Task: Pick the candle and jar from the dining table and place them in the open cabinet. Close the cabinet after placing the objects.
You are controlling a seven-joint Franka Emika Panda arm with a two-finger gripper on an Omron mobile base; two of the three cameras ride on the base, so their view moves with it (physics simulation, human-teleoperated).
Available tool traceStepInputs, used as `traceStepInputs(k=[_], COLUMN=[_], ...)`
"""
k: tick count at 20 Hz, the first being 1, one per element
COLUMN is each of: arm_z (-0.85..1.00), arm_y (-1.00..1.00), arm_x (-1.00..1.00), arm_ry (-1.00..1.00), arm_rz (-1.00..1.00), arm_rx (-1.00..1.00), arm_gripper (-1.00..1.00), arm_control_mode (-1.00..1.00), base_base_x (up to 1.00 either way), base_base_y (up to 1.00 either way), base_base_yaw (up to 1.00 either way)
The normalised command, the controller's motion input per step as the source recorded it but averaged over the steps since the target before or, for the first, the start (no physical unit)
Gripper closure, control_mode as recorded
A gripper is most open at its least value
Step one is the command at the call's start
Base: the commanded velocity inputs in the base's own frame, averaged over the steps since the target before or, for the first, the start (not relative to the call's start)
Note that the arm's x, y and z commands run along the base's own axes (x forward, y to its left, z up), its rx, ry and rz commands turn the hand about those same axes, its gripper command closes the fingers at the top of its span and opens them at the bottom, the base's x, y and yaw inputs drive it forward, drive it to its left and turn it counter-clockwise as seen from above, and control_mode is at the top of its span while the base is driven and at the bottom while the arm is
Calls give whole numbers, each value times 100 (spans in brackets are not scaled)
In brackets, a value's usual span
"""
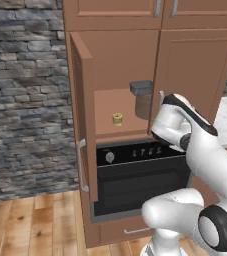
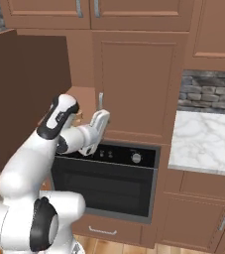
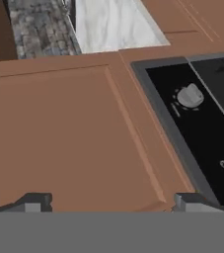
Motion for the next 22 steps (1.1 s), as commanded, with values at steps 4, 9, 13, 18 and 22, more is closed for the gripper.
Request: traceStepInputs(k=[4, 9, 13, 18, 22], arm_z=[30, 48, 33, 10, 42], arm_y=[8, 4, -5, -13, -1], arm_x=[-95, -64, -6, -12, -65], arm_ry=[0, 7, 21, 27, 19], arm_rz=[13, 13, 0, 0, 2], arm_rx=[-9, -7, 3, 0, -1], arm_gripper=[-100, -100, -100, -100, -100], arm_control_mode=[-100, -100, -100, -100, -100], base_base_x=[0, 0, 0, 0, 0], base_base_y=[0, 0, 0, 0, 0], base_base_yaw=[0, 0, 0, 0, 0])
